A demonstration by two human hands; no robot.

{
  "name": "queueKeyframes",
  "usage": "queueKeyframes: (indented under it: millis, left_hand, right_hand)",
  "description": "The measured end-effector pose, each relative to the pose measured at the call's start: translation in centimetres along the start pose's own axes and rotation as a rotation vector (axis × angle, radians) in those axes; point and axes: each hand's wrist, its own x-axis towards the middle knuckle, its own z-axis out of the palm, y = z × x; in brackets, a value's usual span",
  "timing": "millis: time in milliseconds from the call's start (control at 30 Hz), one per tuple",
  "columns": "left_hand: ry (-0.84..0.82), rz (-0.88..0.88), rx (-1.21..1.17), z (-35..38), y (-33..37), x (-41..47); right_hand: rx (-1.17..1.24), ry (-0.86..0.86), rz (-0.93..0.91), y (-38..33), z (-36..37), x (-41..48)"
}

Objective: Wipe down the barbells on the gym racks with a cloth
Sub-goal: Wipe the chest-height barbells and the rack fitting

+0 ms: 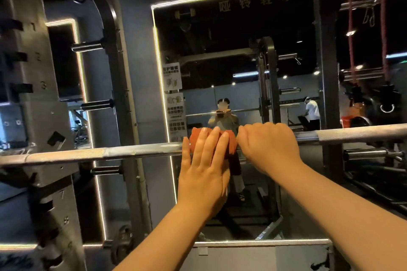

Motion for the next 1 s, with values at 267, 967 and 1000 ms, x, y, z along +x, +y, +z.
queueKeyframes:
  millis: [267,967,1000]
  left_hand:
    - [-0.322,-0.138,0.147,-3.8,1.3,7.8]
    - [0.009,-0.155,0.065,-1.0,2.4,4.3]
    - [0.056,-0.146,0.034,0.0,2.5,3.1]
  right_hand:
    - [-0.059,-0.028,-0.058,0.2,0.1,0.1]
    - [-0.020,0.015,0.022,-0.1,0.0,0.0]
    - [-0.025,0.009,0.015,-0.1,0.1,0.0]
